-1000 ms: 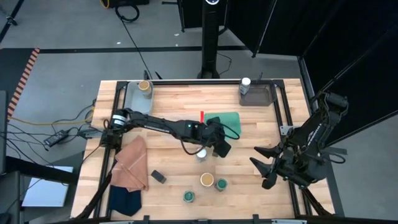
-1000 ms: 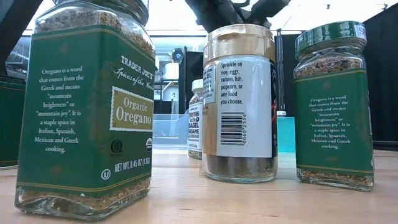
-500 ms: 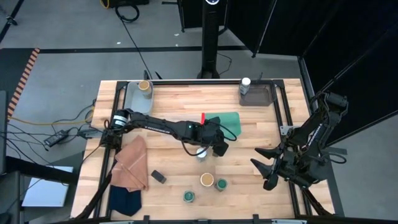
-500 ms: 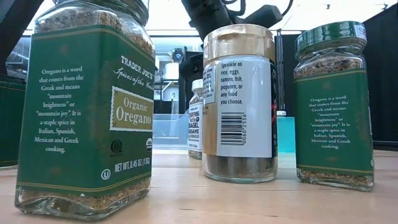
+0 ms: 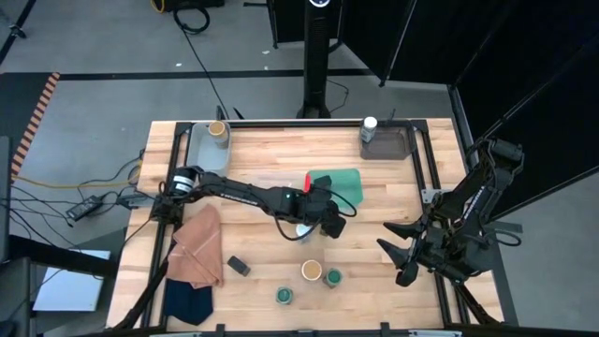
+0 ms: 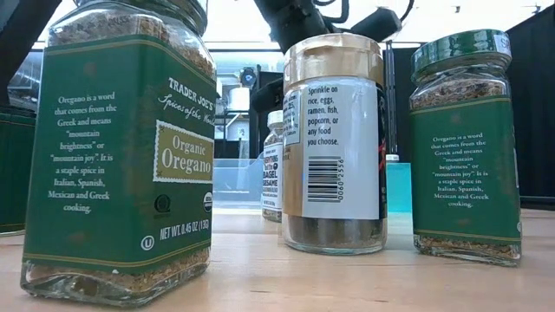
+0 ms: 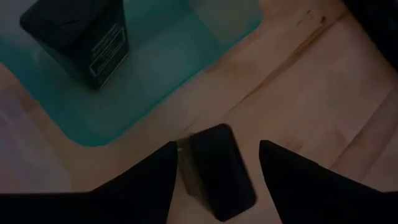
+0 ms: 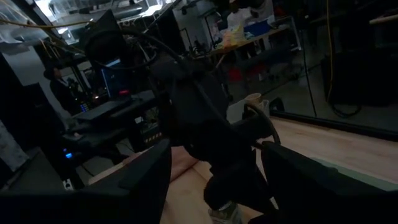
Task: Sort spices by type
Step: Put the top green seasoning can into the green bin
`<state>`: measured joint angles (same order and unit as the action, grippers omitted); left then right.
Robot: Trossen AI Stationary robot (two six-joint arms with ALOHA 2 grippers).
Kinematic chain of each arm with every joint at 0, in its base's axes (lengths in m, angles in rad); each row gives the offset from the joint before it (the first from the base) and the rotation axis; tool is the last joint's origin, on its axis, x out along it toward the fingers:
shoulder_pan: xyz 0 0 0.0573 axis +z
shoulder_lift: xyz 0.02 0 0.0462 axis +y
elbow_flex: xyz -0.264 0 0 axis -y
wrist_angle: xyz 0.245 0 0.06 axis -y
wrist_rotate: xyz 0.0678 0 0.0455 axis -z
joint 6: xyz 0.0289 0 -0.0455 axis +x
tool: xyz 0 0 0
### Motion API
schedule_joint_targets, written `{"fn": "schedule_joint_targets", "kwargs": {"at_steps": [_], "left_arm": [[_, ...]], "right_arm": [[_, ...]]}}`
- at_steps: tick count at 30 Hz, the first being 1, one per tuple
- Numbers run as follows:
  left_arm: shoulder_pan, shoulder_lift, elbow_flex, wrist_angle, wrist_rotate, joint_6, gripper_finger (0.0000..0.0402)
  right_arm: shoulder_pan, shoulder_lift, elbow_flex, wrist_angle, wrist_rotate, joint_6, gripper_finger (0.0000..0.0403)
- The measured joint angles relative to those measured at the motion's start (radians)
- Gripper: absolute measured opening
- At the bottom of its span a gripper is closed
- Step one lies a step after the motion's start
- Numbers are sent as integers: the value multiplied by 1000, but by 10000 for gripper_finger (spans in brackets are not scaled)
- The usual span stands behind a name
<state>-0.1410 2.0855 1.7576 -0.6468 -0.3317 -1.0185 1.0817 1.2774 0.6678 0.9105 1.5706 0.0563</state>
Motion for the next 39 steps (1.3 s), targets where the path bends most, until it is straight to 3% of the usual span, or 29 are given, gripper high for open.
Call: {"fn": "schedule_joint_targets", "kwargs": {"at_steps": [19,39], "left_arm": [[-25,68,0,25,64,-55,230],[-23,80,0,54,87,-52,155]], "right_arm": [[3,0,0,-15,0,-6,254],[3,0,0,-16,0,-4,254]]}}
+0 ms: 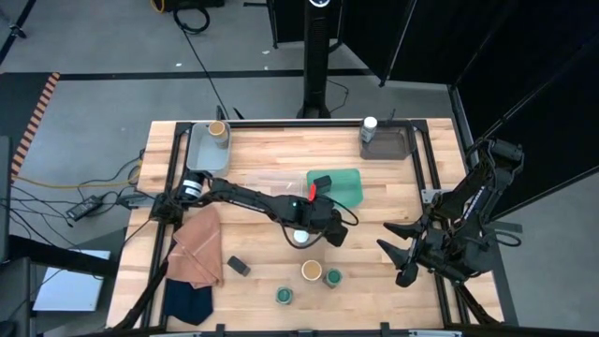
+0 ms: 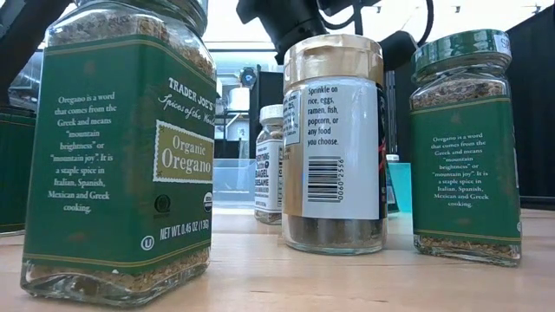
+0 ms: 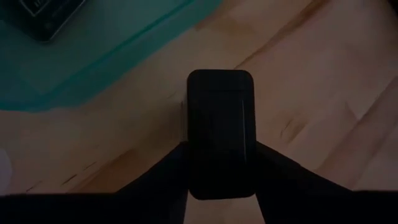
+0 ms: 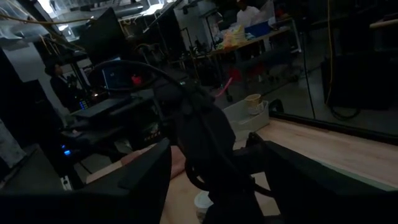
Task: Sort spices by type
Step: Put the top green seasoning can into the green bin
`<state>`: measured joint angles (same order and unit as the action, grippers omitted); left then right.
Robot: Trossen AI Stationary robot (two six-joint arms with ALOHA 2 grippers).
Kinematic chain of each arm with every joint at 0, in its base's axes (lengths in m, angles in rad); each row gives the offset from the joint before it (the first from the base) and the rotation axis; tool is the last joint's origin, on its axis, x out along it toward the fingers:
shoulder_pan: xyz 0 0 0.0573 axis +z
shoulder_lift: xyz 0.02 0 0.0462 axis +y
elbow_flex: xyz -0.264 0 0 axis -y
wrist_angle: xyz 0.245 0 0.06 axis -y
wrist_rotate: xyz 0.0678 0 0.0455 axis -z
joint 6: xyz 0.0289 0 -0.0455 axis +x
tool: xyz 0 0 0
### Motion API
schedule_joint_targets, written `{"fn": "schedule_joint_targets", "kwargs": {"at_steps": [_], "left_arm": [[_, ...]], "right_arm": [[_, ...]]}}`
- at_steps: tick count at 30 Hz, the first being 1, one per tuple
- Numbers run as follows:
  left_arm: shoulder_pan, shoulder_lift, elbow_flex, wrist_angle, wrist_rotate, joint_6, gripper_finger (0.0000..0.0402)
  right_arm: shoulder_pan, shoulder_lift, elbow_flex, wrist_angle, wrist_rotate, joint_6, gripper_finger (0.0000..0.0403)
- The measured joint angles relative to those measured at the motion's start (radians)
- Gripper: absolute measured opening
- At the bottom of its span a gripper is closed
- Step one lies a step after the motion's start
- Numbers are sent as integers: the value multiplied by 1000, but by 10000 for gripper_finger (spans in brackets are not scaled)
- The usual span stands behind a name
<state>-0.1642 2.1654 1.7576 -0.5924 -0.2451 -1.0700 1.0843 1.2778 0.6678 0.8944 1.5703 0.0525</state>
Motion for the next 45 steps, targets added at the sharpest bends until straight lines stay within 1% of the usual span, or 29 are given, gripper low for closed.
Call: {"fn": "schedule_joint_targets", "kwargs": {"at_steps": [3,7,12,15,17,21,24,27,32,36,40,45], "left_arm": [[0,-5,4,3,20,-2,153],[0,-6,59,-31,26,23,153],[9,-7,179,-95,6,118,153],[27,-8,267,-183,-39,171,153],[46,-8,321,-252,-59,245,153],[86,-9,382,-370,-54,420,152],[116,-9,387,-456,-54,498,152],[137,-8,382,-489,-56,589,152],[146,-7,340,-446,-46,744,152],[151,-7,306,-395,2,847,152],[152,-7,264,-319,8,909,152],[156,-7,215,-272,8,936,152]], "right_arm": [[0,0,0,0,0,0,254],[0,0,0,0,0,-1,254],[0,0,0,0,0,-3,254],[0,0,0,0,0,-3,254],[0,0,0,0,0,-3,254],[0,0,0,0,0,-3,254],[0,0,0,0,0,-3,254],[0,0,0,0,0,-3,254],[0,0,0,0,0,-3,254],[0,0,0,0,0,-3,254],[0,0,0,0,0,-3,254],[0,0,0,-1,0,-1,254]]}}
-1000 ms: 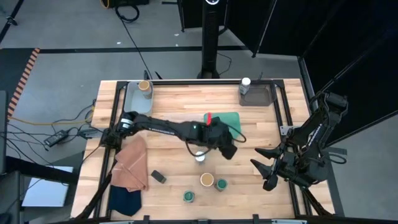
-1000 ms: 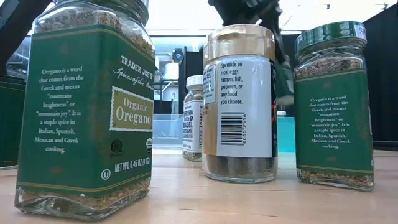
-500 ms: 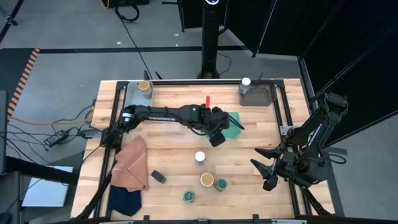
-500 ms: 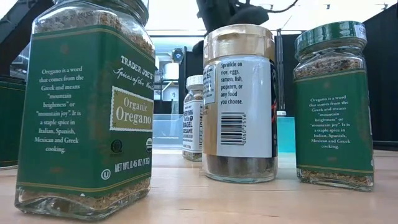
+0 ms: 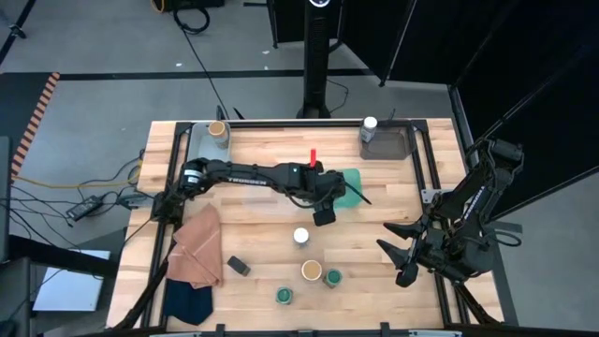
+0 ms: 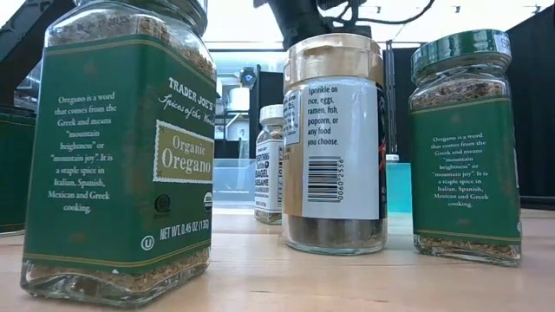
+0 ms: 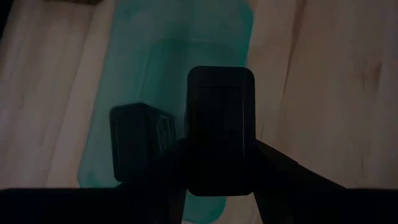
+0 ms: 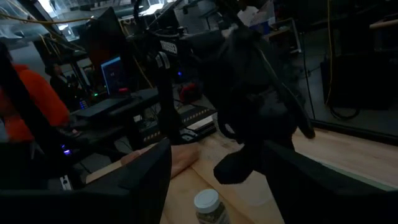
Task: Sort spices by type
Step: Put the top green seasoning can into the green bin
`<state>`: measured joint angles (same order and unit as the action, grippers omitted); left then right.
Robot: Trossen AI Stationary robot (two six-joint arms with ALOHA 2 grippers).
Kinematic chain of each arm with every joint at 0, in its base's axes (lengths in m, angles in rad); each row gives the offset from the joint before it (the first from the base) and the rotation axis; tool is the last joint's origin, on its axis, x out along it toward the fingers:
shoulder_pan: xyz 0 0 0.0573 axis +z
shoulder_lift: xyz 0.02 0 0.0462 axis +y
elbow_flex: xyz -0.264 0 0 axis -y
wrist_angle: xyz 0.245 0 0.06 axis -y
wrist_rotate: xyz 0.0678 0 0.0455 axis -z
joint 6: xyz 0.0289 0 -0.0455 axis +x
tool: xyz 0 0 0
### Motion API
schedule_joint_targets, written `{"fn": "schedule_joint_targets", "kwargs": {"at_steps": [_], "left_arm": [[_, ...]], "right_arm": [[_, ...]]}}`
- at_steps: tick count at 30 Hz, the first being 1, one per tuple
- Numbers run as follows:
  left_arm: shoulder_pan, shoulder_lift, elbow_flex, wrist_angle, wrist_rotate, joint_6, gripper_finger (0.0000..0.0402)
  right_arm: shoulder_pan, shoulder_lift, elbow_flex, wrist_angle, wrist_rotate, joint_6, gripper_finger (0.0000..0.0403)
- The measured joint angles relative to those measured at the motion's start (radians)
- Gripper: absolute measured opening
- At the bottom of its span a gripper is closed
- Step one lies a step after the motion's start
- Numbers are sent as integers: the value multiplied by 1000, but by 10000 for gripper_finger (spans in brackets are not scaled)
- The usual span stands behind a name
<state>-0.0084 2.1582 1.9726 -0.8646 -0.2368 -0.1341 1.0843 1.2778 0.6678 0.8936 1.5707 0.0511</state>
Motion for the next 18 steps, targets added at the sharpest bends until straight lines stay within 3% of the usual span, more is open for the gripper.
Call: {"fn": "schedule_joint_targets", "kwargs": {"at_steps": [8,18], "left_arm": [[25,0,-80,-2,7,3,152],[42,0,-93,-3,11,0,156]], "right_arm": [[0,0,0,0,0,9,254],[0,0,0,0,-1,9,254]]}}
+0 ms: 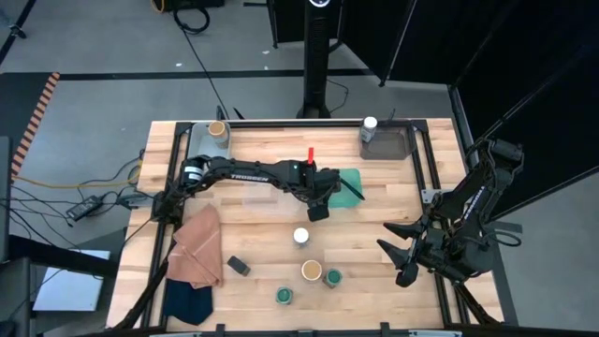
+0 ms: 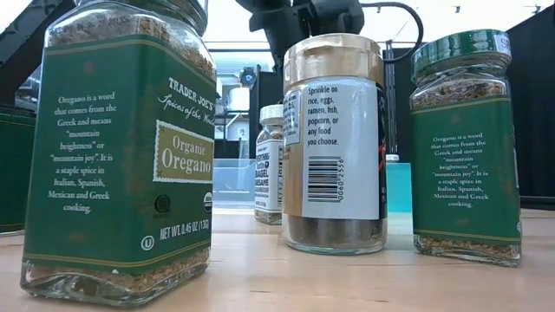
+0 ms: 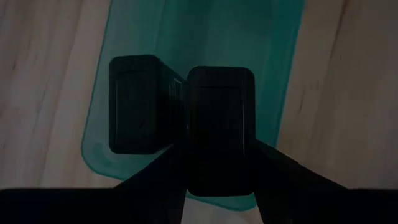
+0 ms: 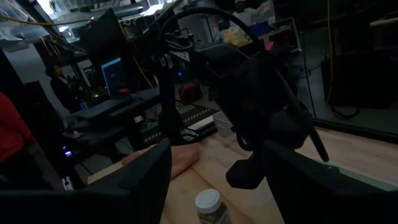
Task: Sort spices by type
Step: Put the top green seasoning can into the green bin, then put the green seasoning can into the green bin
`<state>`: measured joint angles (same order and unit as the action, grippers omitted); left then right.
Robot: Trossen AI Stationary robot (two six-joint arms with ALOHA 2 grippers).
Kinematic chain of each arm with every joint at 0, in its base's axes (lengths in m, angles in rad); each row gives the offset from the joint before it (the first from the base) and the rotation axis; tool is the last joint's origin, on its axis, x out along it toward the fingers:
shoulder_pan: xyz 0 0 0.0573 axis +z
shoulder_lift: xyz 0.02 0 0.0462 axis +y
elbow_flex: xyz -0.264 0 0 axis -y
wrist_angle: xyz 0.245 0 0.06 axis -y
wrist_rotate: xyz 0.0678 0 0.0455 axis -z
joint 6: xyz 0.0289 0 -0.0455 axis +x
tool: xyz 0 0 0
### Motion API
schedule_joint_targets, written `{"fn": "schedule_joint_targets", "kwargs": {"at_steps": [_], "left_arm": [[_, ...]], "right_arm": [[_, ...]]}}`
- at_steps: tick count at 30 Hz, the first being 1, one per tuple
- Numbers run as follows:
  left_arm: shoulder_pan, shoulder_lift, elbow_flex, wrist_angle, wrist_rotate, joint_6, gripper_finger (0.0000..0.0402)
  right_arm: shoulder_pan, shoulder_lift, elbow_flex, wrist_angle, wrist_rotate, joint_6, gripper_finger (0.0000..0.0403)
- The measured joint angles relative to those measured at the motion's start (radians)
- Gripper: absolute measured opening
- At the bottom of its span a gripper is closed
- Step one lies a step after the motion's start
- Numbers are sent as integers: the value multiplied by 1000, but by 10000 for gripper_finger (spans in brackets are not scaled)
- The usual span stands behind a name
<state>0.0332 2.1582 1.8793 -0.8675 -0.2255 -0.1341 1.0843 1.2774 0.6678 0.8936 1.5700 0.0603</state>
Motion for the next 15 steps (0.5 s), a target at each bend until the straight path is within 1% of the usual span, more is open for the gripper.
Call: {"fn": "schedule_joint_targets", "kwargs": {"at_steps": [12,15], "left_arm": [[-1,0,0,-25,-6,-7,218],[-2,0,11,-43,-7,-9,228]], "right_arm": [[0,0,0,0,0,0,257],[0,0,0,0,0,0,255]]}}
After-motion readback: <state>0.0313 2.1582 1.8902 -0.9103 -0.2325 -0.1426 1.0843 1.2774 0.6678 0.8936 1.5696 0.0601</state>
